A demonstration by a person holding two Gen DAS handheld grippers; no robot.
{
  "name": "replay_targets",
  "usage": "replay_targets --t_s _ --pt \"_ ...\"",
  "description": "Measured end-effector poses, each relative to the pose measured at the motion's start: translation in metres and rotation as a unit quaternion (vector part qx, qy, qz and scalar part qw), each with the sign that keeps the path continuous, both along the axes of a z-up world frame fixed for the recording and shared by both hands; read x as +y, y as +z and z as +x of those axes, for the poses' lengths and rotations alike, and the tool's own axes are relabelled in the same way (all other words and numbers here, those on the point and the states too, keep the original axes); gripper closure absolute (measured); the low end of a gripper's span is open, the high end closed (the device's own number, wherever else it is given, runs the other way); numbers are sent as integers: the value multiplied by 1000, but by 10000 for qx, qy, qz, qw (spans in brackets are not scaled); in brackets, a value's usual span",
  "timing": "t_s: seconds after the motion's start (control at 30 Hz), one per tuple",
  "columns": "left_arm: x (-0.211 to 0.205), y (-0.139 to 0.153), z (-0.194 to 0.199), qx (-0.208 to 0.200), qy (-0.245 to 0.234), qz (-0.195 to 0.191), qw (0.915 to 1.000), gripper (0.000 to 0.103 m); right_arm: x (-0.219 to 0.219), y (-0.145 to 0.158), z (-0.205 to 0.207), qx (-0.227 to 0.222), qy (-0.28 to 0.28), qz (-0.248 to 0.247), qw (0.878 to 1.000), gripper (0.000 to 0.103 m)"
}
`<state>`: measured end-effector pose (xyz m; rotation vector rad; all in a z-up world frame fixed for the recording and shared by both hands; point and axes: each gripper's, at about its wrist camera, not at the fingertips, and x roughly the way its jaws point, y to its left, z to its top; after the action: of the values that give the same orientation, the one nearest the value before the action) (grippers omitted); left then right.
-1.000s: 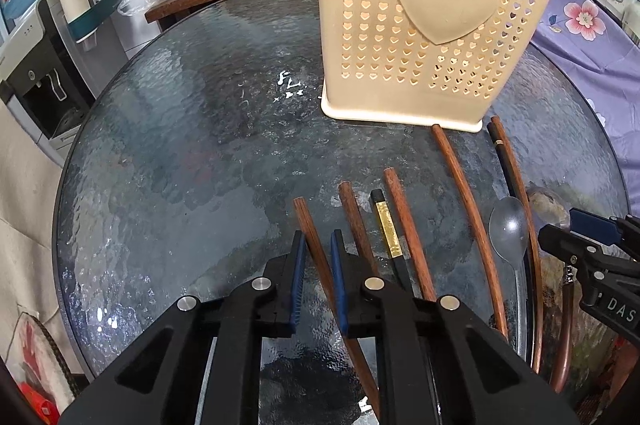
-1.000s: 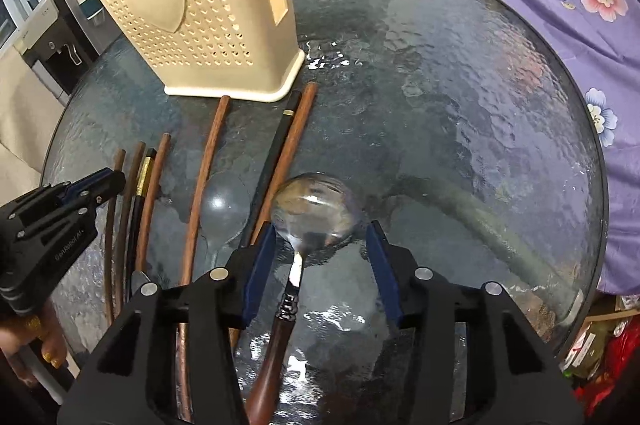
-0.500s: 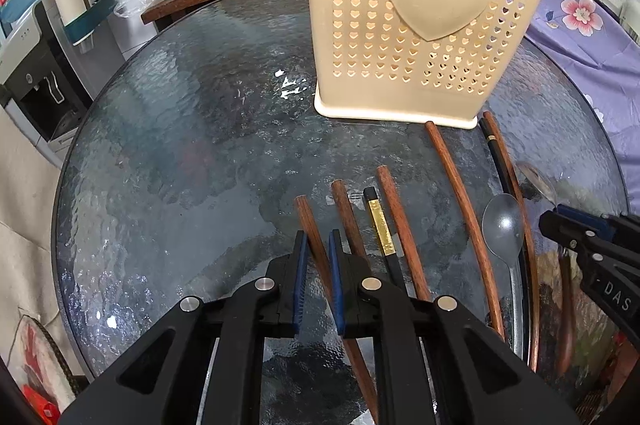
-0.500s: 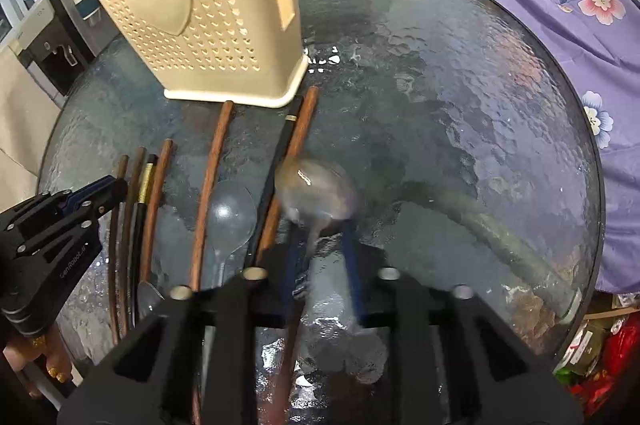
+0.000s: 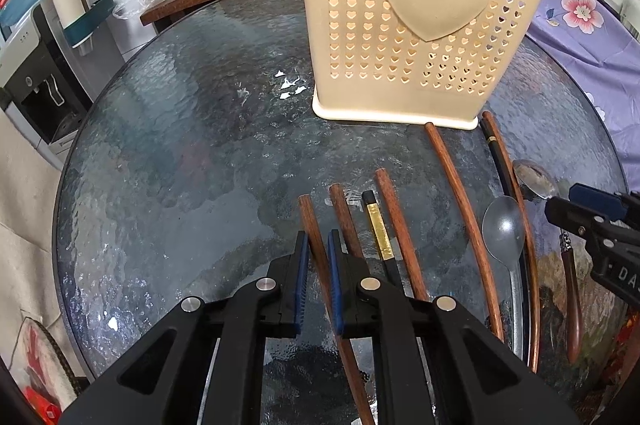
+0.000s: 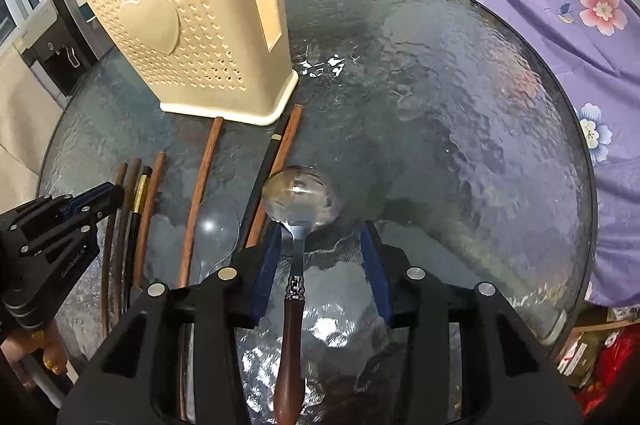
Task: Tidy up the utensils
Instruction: 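Close left tool on a wooden chopstick while right tool grips the spoon's handle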
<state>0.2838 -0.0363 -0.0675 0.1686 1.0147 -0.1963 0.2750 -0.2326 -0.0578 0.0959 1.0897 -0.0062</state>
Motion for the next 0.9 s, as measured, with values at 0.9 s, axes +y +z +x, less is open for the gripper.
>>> replay_targets --t_s 0.9 --pt "0 0 1 -22 -2 -16 10000 93 -2 -6 55 273 -161 348 9989 57"
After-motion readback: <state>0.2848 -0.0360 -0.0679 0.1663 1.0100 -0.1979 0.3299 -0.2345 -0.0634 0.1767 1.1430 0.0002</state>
